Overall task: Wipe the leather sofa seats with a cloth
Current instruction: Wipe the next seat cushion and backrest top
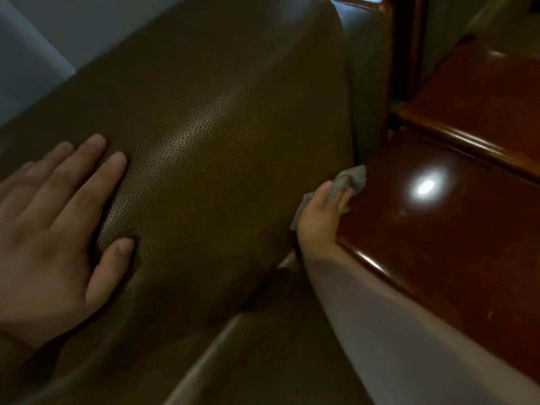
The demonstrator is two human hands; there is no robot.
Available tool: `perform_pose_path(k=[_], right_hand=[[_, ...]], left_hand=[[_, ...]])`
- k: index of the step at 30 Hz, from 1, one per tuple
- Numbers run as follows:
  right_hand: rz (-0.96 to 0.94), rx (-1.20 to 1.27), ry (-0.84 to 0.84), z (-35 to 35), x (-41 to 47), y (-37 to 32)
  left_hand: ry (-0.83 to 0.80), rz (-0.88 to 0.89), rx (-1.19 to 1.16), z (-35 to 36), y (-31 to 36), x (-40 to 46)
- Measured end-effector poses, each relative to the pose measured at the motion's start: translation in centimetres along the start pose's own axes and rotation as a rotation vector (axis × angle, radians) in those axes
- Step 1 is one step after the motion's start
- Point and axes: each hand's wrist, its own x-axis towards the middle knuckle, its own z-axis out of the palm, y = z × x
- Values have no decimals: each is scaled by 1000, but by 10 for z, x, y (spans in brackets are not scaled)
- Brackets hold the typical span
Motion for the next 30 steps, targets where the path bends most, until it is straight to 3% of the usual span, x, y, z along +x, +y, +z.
perform_pose_path(k=[2,5,7,10,12,14,17,20,21,24,25,27,30], right_hand=[[-117,-83,-40,14,-51,11],[-449,-262,-139,28,-110,35],[-365,-303,-202,21,-92,26],[-169,-203,-93,15,-55,17],[-146,-168,-39,26,-69,11],[-263,-198,-77,41,-125,14],[-427,-284,-306,50,-202,31],[-595,-281,-200,46,-178,43],[-573,-243,-128,44,-158,41],[-46,-100,-49,44,-126,22],[22,-68,-22,50,-134,15],[-68,-70,-2,65,-180,11],[-279,-95,-122,81,-271,29]], left_hand=[[-3,22,5,-2,0,2],[-15,69,26,-10,-2,2],[-27,77,69,-15,-1,2],[-17,76,108,-19,4,3],[3,72,106,-21,8,3],[6,73,136,-25,12,4],[-23,48,191,-33,16,4],[-49,27,208,-35,19,3],[-47,28,210,-34,20,3],[-26,43,211,-32,19,2],[-20,43,210,-32,18,2],[-16,40,217,-33,19,1],[-37,25,208,-35,20,1]])
